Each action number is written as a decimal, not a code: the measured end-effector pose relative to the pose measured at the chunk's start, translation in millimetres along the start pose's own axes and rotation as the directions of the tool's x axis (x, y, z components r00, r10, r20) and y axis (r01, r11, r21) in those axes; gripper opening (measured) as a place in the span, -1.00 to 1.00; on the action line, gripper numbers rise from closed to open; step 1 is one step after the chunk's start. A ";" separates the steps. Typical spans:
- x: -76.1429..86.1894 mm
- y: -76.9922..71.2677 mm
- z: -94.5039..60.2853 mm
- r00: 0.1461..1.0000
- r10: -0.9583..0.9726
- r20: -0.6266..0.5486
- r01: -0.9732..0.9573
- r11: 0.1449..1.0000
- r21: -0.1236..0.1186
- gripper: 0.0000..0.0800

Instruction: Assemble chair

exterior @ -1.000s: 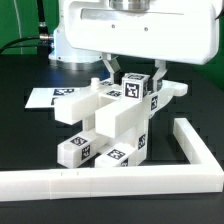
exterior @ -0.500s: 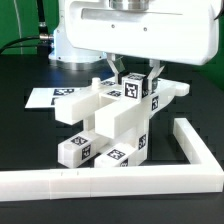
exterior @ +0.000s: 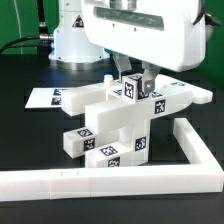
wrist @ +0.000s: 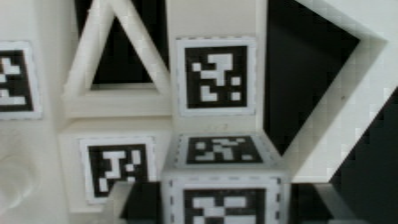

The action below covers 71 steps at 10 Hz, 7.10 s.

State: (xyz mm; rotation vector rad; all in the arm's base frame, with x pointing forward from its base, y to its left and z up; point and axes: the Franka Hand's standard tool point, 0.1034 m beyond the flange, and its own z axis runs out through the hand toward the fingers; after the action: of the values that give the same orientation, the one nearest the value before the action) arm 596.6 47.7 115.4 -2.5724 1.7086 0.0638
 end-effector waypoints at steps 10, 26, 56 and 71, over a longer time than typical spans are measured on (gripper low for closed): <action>-31.0 12.5 -14.8 0.999 0.005 0.037 -0.005 1.000 0.009 0.62; -110.1 46.5 -13.3 0.468 -0.884 -0.002 0.883 0.467 0.035 0.62; -123.3 143.1 75.4 0.555 -0.829 0.069 0.831 0.548 -0.096 0.62; -105.9 148.0 109.1 0.571 -0.818 0.071 0.817 0.556 -0.154 0.62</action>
Offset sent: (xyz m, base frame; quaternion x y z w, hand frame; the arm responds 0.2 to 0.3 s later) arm 0.0000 0.0000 0.0000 0.0000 0.0000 0.0000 1.0000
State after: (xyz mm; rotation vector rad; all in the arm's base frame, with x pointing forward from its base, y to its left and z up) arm 418.5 95.1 10.2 -3.2025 0.3238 0.1588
